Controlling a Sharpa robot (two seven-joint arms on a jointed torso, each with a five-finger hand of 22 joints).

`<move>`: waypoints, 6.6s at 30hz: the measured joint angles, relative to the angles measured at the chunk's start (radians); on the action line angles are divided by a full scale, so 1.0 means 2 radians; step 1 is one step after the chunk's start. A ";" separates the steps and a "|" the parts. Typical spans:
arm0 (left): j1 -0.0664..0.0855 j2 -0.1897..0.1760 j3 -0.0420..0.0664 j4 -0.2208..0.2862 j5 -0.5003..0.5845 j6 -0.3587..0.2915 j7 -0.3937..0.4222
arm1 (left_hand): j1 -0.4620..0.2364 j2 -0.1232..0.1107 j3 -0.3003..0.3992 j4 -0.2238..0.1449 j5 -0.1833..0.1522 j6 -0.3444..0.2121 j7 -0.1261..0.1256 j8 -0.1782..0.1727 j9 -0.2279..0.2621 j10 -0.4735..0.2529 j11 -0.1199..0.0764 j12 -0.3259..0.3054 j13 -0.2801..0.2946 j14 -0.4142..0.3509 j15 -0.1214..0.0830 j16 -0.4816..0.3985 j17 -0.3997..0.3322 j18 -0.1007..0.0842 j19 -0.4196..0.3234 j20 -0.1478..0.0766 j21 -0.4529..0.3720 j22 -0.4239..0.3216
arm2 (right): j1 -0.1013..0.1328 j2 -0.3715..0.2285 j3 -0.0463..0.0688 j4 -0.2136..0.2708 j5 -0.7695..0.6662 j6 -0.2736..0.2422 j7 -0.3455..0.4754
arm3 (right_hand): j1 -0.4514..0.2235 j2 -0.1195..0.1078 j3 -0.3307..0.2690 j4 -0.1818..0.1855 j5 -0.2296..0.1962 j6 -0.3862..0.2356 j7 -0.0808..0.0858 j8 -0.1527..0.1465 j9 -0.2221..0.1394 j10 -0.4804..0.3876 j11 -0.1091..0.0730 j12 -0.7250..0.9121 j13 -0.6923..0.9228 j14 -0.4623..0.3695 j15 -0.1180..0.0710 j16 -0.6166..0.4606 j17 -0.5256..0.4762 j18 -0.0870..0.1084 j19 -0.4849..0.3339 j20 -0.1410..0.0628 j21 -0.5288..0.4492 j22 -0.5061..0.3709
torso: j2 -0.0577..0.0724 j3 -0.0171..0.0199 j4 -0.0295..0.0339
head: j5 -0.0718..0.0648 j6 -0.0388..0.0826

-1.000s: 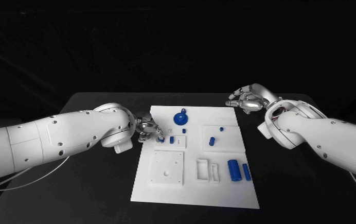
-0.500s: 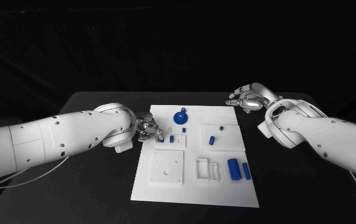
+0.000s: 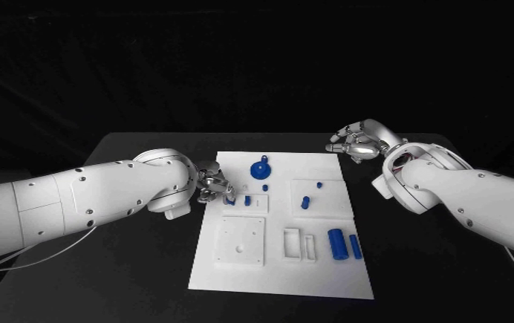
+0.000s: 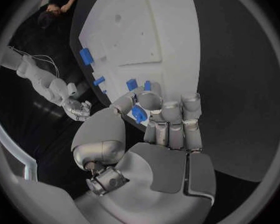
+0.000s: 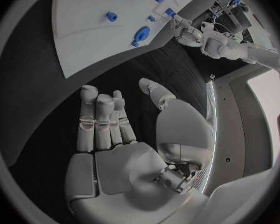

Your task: Assemble the parts on the task board

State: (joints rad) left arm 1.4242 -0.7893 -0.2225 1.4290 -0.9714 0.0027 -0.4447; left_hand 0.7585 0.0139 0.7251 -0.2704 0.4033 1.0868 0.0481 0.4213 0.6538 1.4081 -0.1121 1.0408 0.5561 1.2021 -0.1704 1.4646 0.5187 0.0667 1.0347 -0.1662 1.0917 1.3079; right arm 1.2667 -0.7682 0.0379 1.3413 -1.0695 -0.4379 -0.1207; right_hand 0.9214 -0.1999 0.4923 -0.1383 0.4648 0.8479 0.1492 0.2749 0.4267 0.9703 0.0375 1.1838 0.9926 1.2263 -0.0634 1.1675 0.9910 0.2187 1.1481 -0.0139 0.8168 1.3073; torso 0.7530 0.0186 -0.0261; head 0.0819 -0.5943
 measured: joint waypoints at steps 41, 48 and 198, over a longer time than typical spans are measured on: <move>-0.002 0.007 0.001 -0.004 -0.016 0.006 -0.003 | -0.007 0.007 0.003 -0.001 0.007 0.000 0.000 0.012 0.003 0.002 -0.002 0.008 0.003 0.001 -0.002 0.006 0.003 0.000 0.002 -0.002 0.004 0.000 | 0.000 -0.002 0.000 0.002 0.000 0.000 0.000 | 0.000 0.000 0.000 0.000 0.002 0.000 0.001 0.000 0.000 0.000 0.000 0.002 -0.001 -0.001 0.001 0.000 0.000 0.000 0.001 -0.001 0.000 0.000 | 0.000 -0.0001 0.0000 | -0.002 -0.002; -0.002 0.008 0.002 -0.004 -0.016 0.009 -0.004 | -0.015 0.009 0.007 -0.004 0.007 0.000 0.000 0.014 0.003 0.003 -0.003 0.012 0.004 0.001 -0.002 0.009 0.004 0.000 0.002 -0.002 0.006 0.000 | 0.000 -0.002 0.000 0.002 0.000 0.000 0.000 | 0.000 0.000 0.000 0.000 0.002 0.000 0.001 0.000 0.000 0.000 0.000 0.002 -0.001 -0.001 0.001 0.000 0.000 0.000 0.001 -0.001 0.000 0.000 | 0.000 0.0001 0.0000 | -0.002 -0.003; -0.005 0.017 0.000 -0.006 -0.030 0.038 -0.020 | -0.056 -0.089 -0.048 0.086 -0.175 0.066 -0.037 0.030 0.002 -0.008 -0.012 0.029 0.003 0.022 -0.028 0.013 0.014 0.024 0.006 -0.005 0.017 0.000 | 0.000 -0.003 0.000 0.001 0.000 0.001 -0.002 | 0.000 0.000 -0.001 0.001 0.008 0.000 0.001 0.000 0.000 0.000 0.000 0.004 -0.005 0.000 0.000 0.000 -0.002 0.000 0.002 0.000 0.000 0.000 | 0.000 -0.0001 0.0002 | -0.004 -0.010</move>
State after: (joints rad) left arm 1.4145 -0.7559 -0.2232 1.4179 -1.0304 0.0789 -0.4856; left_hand 0.6455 -0.1641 0.6288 -0.0994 0.0531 1.2192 -0.0256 0.4821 0.6573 1.3912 -0.1352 1.0994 0.5624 1.2452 -0.2258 1.4906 0.5459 0.1155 1.0464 -0.1754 1.1266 1.3079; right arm 1.2667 -0.7744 0.0379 1.3424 -1.0696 -0.4356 -0.1243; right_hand 0.9214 -0.1999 0.4896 -0.1356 0.4802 0.8480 0.1503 0.2749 0.4260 0.9703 0.0374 1.1911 0.9827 1.2266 -0.0636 1.1675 0.9880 0.2187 1.1519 -0.0140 0.8167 1.3073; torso 0.7529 0.0183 -0.0256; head 0.0742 -0.6149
